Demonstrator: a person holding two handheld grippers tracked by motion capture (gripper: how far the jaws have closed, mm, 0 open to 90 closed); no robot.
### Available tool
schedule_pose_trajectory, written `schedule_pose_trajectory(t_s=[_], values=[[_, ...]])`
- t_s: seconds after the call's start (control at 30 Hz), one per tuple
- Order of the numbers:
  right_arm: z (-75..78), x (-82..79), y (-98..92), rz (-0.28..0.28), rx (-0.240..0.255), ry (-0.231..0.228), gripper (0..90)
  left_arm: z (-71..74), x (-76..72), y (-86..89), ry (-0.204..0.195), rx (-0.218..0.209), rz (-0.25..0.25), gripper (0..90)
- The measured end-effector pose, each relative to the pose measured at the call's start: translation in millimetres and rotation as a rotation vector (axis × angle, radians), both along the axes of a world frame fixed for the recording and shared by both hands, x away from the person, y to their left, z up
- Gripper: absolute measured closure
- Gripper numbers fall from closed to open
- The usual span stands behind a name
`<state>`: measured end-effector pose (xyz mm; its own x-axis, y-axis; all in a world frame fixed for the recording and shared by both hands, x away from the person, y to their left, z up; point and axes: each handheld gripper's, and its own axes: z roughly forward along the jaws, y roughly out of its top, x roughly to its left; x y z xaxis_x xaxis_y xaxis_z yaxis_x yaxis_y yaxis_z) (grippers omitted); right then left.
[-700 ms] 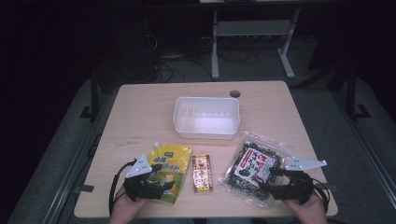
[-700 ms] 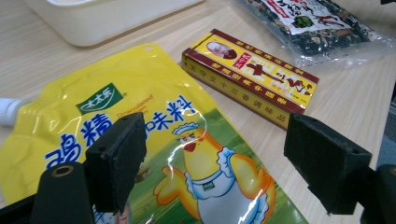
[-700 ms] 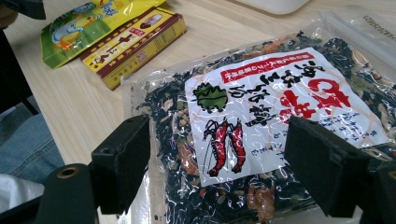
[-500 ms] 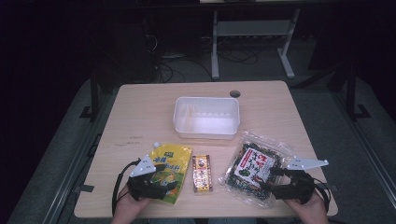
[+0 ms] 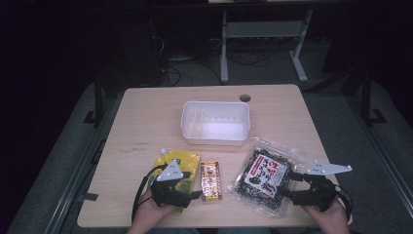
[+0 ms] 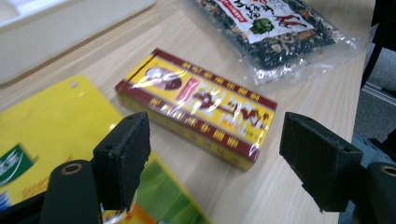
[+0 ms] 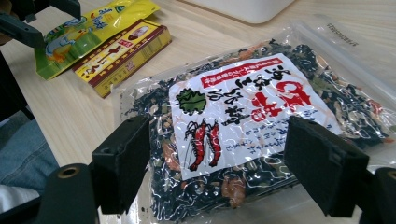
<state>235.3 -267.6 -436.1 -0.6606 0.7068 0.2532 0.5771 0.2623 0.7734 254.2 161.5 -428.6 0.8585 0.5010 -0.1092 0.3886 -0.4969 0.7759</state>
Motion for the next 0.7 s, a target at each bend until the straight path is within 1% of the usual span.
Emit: schedule_pose_trajectory(t_s=[0.03,0.1,0.13,0.17,0.2,0.23,0.27,0.3,0.37,0.47,0.53,0.6,0.7], values=[[0.4,0.3,-0.8,-0.002,0.002,0.0,22.2,0.0,0.0,0.0,0.0,0.0,0.0,24.1],[1.1,1.5,-1.6,-0.001,0.004,0.0,22.2,2.9,3.1,-9.9,-0.001,0.004,-0.021,24.1],[1.1,1.5,-1.6,-0.001,0.004,0.0,22.2,2.9,3.1,-9.9,-0.001,0.004,-0.021,24.1],[1.7,2.3,-2.0,-0.002,0.002,-0.003,22.2,4.3,4.3,-16.6,0.003,0.002,-0.03,24.0],[2.2,2.4,-1.9,-0.001,0.004,-0.003,22.2,4.8,5.4,-19.6,0.008,0.006,-0.04,24.0],[2.7,2.4,-1.9,-0.001,0.002,-0.003,22.1,4.8,6.4,-22.9,0.024,-0.002,-0.044,24.1],[3.1,2.3,-1.9,-0.002,0.001,-0.003,22.1,4.8,6.4,-22.9,0.024,-0.002,-0.044,24.0],[3.5,2.0,-2.0,-0.003,0.0,-0.004,22.1,5.1,7.9,-29.0,0.033,0.003,-0.057,24.0],[3.9,1.2,-2.3,-0.004,-0.006,-0.003,22.0,5.4,8.8,-34.7,0.03,0.014,-0.066,24.0],[4.0,1.0,-3.7,-0.01,-0.01,-0.003,21.9,6.2,9.5,-39.2,0.024,0.012,-0.074,24.1],[4.1,1.6,-4.3,-0.014,-0.009,-0.003,21.8,8.2,10.4,-45.9,0.022,0.011,-0.083,24.1],[4.1,2.0,-4.4,-0.016,-0.011,-0.003,21.8,9.0,10.9,-48.0,0.02,0.015,-0.089,25.0],[4.0,3.9,-4.2,-0.018,-0.02,0.0,21.8,11.4,12.6,-56.9,0.022,0.024,-0.104,25.3]])
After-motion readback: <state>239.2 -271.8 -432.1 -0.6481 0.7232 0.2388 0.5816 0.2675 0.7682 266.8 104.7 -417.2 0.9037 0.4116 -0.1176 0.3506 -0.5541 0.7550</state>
